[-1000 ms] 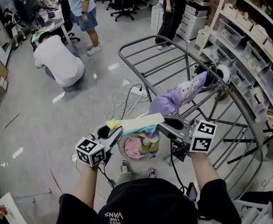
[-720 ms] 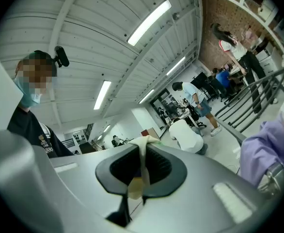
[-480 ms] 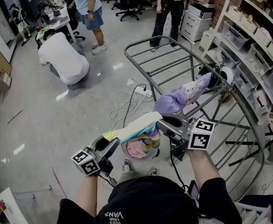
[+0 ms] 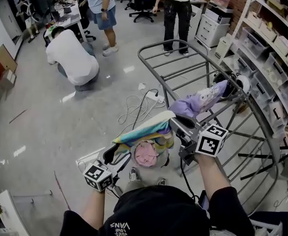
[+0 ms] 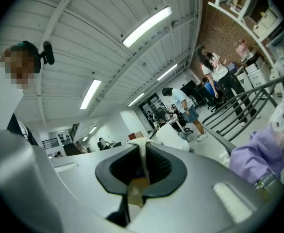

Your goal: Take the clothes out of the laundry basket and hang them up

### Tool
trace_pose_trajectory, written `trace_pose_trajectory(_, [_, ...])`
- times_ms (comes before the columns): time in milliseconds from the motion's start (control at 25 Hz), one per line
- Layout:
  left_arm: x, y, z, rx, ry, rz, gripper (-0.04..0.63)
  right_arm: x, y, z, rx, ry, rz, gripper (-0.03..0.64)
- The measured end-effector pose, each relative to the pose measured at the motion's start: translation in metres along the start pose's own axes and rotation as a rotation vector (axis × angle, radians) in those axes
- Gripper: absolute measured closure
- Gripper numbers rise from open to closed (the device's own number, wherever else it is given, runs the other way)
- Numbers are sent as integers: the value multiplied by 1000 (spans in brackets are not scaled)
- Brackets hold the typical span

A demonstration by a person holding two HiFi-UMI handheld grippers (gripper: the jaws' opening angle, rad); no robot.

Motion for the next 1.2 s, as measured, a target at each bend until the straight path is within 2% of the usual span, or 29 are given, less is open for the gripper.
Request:
trace_pose_trajectory(80, [-4,0,-5,48,28,18,342,2,-1,4,10,-2,3,592])
trace_pose_trajectory(160, [-4,1,-1,87,16,43,342,5,0,5,4,20,12,592])
trace_pose_trajectory(280, [7,-4,13,200,-14,61,344,7,-1,0,13,39,16,592])
trace_pose_trajectory(440, [33,-28,35,418,-48,19,344,9,-3,0,38,19,-8,592])
trace_pose_trajectory(520, [48,-47,42,487,-58,-33,344,9,-5,4,49,6,-28,592])
trace_pose_trajectory(680, [73,-76,45,547,-75,-139,344,8,-9,6,58,-14,-60,592])
trace_pose_trajectory(840, [93,-96,44,634,-73,-189,344,11,-11,6,70,-21,-73,592])
trace_pose_trajectory(920, [102,-101,44,666,-64,-178,344,13,-12,6,75,-24,-74,592])
trace_pose_trajectory(1120, [117,-100,42,744,-31,-87,344,18,-12,5,98,-29,-68,592])
trace_pose_trajectory(1200, [121,-97,42,743,-22,-59,344,20,-12,5,101,-31,-66,592])
Point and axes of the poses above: the fingertips, and each gripper's own axes: x forward along the fingers, y to its left, z out of its top, the point moved 8 cm from there along -x, backward along the fingers, and after that the axes turned 4 degrees about -y, right-handed, at the moved point
